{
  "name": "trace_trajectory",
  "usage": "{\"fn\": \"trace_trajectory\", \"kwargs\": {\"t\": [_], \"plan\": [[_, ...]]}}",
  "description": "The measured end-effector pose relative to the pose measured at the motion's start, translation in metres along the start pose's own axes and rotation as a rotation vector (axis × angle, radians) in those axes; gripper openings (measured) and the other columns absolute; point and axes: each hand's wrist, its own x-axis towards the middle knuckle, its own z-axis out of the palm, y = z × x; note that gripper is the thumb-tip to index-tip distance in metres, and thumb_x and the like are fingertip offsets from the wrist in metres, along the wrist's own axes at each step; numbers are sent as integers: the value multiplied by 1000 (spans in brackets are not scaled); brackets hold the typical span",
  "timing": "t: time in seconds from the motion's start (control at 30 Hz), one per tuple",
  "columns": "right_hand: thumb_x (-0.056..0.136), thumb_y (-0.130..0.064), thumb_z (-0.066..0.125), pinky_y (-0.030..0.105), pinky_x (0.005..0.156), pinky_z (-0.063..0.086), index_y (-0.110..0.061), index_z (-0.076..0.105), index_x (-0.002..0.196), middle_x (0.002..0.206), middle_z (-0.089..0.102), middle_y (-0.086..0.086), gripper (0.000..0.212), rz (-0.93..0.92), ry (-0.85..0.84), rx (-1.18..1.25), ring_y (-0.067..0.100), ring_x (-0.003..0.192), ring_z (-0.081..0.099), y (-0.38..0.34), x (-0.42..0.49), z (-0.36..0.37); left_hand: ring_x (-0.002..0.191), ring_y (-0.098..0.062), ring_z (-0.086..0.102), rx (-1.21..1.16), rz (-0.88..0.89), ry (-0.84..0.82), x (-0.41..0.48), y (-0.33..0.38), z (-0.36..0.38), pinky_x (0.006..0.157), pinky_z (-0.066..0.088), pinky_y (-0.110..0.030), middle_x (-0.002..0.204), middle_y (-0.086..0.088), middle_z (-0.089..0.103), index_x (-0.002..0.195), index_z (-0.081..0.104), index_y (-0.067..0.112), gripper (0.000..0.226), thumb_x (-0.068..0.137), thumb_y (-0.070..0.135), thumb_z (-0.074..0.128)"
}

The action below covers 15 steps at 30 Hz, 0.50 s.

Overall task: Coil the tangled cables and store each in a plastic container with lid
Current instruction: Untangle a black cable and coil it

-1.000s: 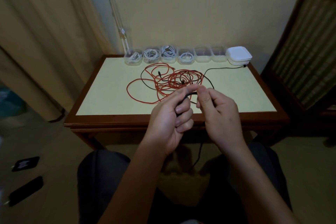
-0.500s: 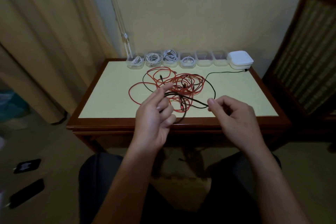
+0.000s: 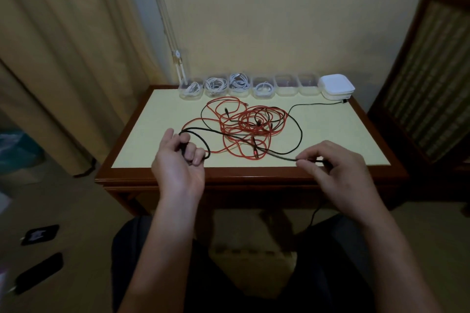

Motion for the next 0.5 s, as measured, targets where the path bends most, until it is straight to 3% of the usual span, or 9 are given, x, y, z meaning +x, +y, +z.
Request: {"fn": "trace_trajectory", "kwargs": {"t": [0.07, 0.27, 0.4, 0.5], "plan": [[87, -13, 77, 8, 73, 38, -22, 73, 86, 87, 66, -14, 10, -51, -11, -60, -1, 85, 60, -2, 1, 6, 52, -7, 39, 101, 40, -50, -5, -4, 3, 48, 34, -21, 79, -4, 57, 149, 42, 12, 48, 103, 2, 44], [96, -14, 68, 10, 70, 37, -21, 69, 83, 83, 64, -13, 14, -110, 20, -39, 1, 80, 59, -16, 1, 10, 76, -18, 73, 579, 199, -342, -21, -20, 8, 67, 57, -24, 84, -4, 76, 158, 27, 20, 52, 108, 15, 41], [100, -22, 56, 13, 67, 38, -19, 67, 77, 77, 62, -12, 26, -113, 133, 6, 3, 76, 59, -34, 1, 13, 82, -16, 73, 818, 208, -554, -35, -35, 7, 76, 57, -23, 91, -4, 75, 158, 23, 24, 52, 109, 19, 38], [103, -20, 54, 10, 63, 34, -17, 67, 77, 74, 60, -12, 28, -82, 205, 39, 1, 73, 56, -40, 1, 14, 60, -10, 56, 876, 137, -667, -42, -42, 7, 60, 49, -19, 84, 2, 68, 153, 33, 29, 47, 108, 20, 40]]}}
